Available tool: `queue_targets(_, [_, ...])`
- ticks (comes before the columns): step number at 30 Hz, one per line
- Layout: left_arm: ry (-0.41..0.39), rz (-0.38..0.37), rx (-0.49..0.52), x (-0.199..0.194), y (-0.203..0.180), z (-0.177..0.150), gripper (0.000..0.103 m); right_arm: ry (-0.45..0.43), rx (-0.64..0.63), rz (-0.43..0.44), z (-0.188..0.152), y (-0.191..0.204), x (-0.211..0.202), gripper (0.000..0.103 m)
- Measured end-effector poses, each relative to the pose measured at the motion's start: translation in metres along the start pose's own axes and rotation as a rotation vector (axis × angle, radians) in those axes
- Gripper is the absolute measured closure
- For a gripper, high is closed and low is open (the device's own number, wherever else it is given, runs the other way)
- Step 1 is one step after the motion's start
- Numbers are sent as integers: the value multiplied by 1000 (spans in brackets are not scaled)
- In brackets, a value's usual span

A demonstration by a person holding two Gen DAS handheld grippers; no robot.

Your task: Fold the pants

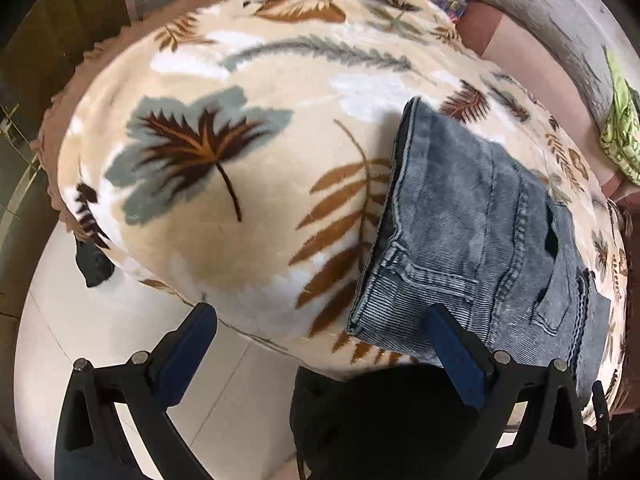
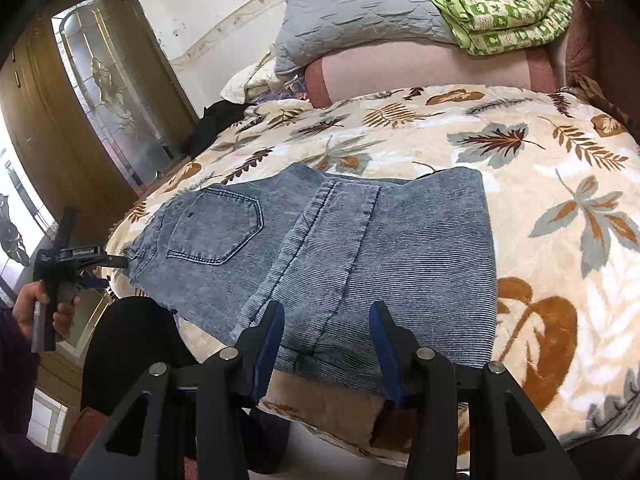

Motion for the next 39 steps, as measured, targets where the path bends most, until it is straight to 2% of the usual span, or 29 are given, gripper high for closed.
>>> queue_targets(2, [19,-22,-34,7,3,0,0,3,-4,2,0,2,1,55])
queue_targets(6, [93,-135,-112,20,2,-6,0,14,-6,0,-1,1,4,55])
queue_targets(10, [115,-192,-136,24,-2,-12,0,8,3,5,-1,0,3,55])
queue_targets(16, [120,-220,-146,33,-14,-18,2,5,16,3,1,-3,2,55])
queue_targets(18, [107,-219,-139,35,-18,-18,11,6,17,1,0,-4,3,55])
queue_targets(20, [94,-213,-134,35,-21,-19,16,6,20,-1,0,-5,2,55])
queue_targets(23, [54,-242,-97,27,-30,-20,42,-2,30,4,1,-7,0,55])
queue_targets(25, [49,-277,-90,22,-37,-22,66,-7,37,8,2,-8,0,55])
queue_targets(29, [18,-254,-54,15,-54,-22,75,-23,56,27,9,-10,0,55])
queue_targets(31, [-23,-236,-23,3,-68,-24,81,-27,86,43,14,-15,3,55])
queue_targets(35, [-138,-198,103,-34,-102,-20,84,29,224,98,17,-35,21,55])
queue_targets(37, [-194,-183,172,-53,-115,-12,84,88,283,79,12,-44,33,55])
queue_targets(39, [-255,-160,270,-78,-135,-18,84,86,308,88,11,-49,32,55])
Point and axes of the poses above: each gripper's, at about its wrist camera, not at the fingertips, and x roughly the way its jaws point, y to its left, z to its top, the point moved 2 cm from there along x, roughly the way its jaws point, and after that the axes turned 2 degrees about -x, right-handed, at the moved point
